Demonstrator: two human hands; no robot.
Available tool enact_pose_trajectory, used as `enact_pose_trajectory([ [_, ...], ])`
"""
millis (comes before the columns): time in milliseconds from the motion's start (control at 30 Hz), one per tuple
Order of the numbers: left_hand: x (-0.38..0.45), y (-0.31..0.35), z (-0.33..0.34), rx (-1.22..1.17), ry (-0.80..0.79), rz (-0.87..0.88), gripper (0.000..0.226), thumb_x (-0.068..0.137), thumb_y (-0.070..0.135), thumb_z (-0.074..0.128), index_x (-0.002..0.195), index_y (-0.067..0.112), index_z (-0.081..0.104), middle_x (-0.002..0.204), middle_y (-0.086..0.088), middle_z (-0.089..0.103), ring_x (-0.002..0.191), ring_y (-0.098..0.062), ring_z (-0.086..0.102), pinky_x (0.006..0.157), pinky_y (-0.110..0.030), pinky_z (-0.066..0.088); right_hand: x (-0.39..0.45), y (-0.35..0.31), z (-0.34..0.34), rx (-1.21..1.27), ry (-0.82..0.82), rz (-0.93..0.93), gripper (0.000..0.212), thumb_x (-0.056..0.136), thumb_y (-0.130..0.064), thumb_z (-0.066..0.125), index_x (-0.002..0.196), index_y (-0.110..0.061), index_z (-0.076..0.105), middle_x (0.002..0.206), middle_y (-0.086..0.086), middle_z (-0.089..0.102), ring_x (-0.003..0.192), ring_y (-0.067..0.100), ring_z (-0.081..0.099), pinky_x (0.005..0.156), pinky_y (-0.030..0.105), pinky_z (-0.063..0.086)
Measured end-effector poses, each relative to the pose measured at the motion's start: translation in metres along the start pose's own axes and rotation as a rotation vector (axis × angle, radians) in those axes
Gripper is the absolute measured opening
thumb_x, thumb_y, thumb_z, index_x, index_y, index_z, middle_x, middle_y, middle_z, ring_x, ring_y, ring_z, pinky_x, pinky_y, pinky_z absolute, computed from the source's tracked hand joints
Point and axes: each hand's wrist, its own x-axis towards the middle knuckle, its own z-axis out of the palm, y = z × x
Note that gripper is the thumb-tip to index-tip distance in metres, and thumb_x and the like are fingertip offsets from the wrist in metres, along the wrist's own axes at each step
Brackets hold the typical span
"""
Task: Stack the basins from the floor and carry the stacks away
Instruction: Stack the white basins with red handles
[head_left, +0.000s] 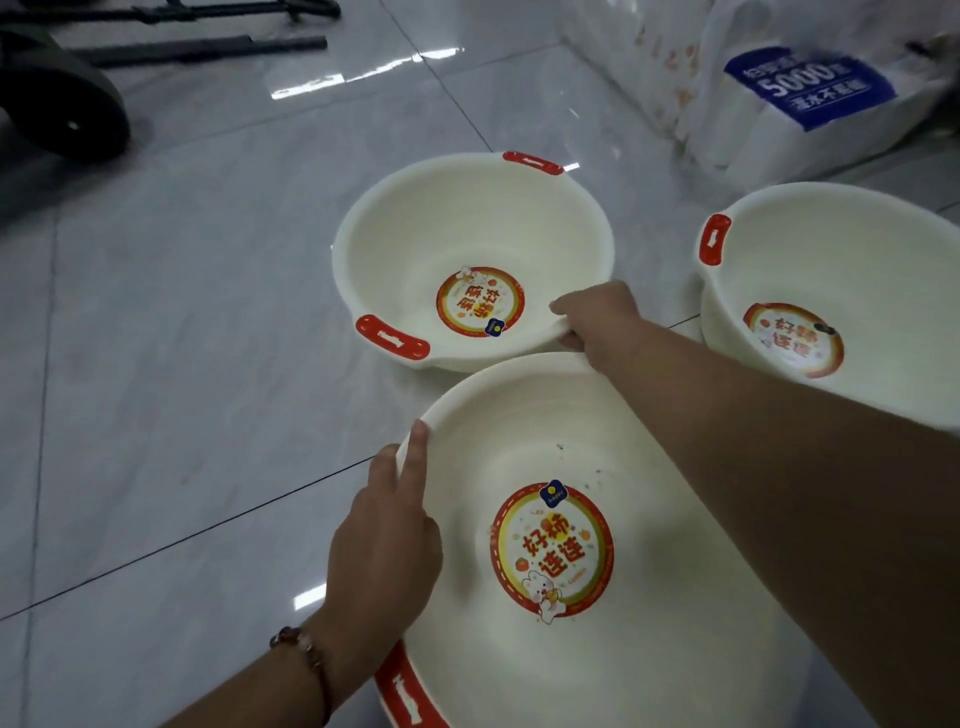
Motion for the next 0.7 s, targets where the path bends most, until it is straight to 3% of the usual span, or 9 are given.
enact_pose_trajectory([
  [67, -0.002, 0.0, -0.001, 0.006, 0.012, 0.009, 0.087, 0.096, 0.029, 0.054, 0.156, 0.036, -0.009, 0.154, 0.0, 0.029, 0.097, -0.01, 0.055, 0.075, -0.018, 0.056, -0.001, -0.002, -0.006, 0.229, 0.007, 0.08, 0.037, 0.083, -0.007, 0.069, 0.116, -0.006, 0.053, 0.088, 0.006, 0.062, 0.07, 0.018, 0.065, 0.071, 0.036, 0.061],
  [133, -0.003, 0.002, -0.002, 0.014, 0.01, 0.018, 0.087, 0.096, 0.029, 0.055, 0.156, 0.034, -0.008, 0.153, -0.001, 0.031, 0.093, -0.011, 0.054, 0.073, -0.019, 0.055, -0.003, -0.004, -0.012, 0.298, -0.017, 0.126, 0.033, 0.08, -0.003, 0.071, 0.11, -0.003, 0.058, 0.08, 0.008, 0.064, 0.043, 0.013, 0.058, 0.046, 0.025, 0.054],
  [200, -0.004, 0.004, -0.003, 0.012, 0.006, 0.02, 0.087, 0.096, 0.029, 0.055, 0.156, 0.034, -0.007, 0.153, -0.001, 0.031, 0.094, -0.011, 0.054, 0.071, -0.018, 0.054, -0.011, -0.005, -0.018, 0.319, -0.09, 0.179, 0.011, 0.085, -0.001, 0.065, 0.091, -0.006, 0.057, 0.068, 0.005, 0.055, 0.025, 0.01, 0.045, 0.036, 0.018, 0.046],
  [267, -0.004, 0.005, -0.005, 0.008, 0.001, 0.015, 0.088, 0.095, 0.029, 0.056, 0.157, 0.034, -0.006, 0.153, -0.002, 0.032, 0.095, -0.01, 0.053, 0.068, -0.016, 0.05, -0.019, -0.006, -0.023, 0.32, -0.129, 0.204, 0.014, 0.088, -0.001, 0.06, 0.08, -0.009, 0.052, 0.064, 0.003, 0.048, 0.028, 0.01, 0.042, 0.034, 0.016, 0.042],
  [367, -0.004, 0.006, -0.006, 0.01, -0.026, 0.012, 0.091, 0.093, 0.033, 0.059, 0.157, 0.033, -0.005, 0.152, -0.003, 0.034, 0.102, -0.014, 0.056, 0.07, -0.018, 0.052, -0.029, -0.01, -0.031, 0.32, -0.107, 0.185, 0.014, 0.087, -0.002, 0.062, 0.078, -0.009, 0.053, 0.066, 0.004, 0.05, 0.043, 0.012, 0.044, 0.034, 0.017, 0.042],
  [467, -0.005, 0.009, -0.01, 0.008, -0.065, 0.034, 0.094, 0.092, 0.038, 0.06, 0.157, 0.032, -0.008, 0.152, -0.004, 0.032, 0.109, -0.016, 0.054, 0.076, -0.021, 0.054, -0.041, -0.016, -0.045, 0.338, -0.08, 0.152, 0.013, 0.087, -0.001, 0.062, 0.078, -0.008, 0.054, 0.065, 0.005, 0.05, 0.042, 0.011, 0.044, 0.037, 0.019, 0.046],
  [567, -0.006, 0.011, -0.021, -0.032, -0.126, 0.066, 0.096, 0.093, 0.041, 0.06, 0.156, 0.031, -0.011, 0.155, -0.004, 0.026, 0.123, -0.018, 0.046, 0.09, -0.029, 0.053, -0.06, -0.022, -0.065, 0.394, -0.084, 0.11, 0.012, 0.087, 0.0, 0.059, 0.079, -0.007, 0.054, 0.065, 0.005, 0.05, 0.039, 0.011, 0.045, 0.043, 0.022, 0.05],
  [700, 0.0, 0.007, -0.038, -0.087, -0.307, -0.023, 0.093, 0.093, 0.044, 0.061, 0.157, 0.033, -0.005, 0.162, -0.009, 0.014, 0.142, -0.03, 0.032, 0.111, -0.044, 0.041, -0.091, -0.026, -0.1, 0.468, -0.089, 0.08, 0.009, 0.088, 0.001, 0.059, 0.084, -0.007, 0.055, 0.076, 0.007, 0.058, 0.055, 0.014, 0.055, 0.049, 0.023, 0.053],
])
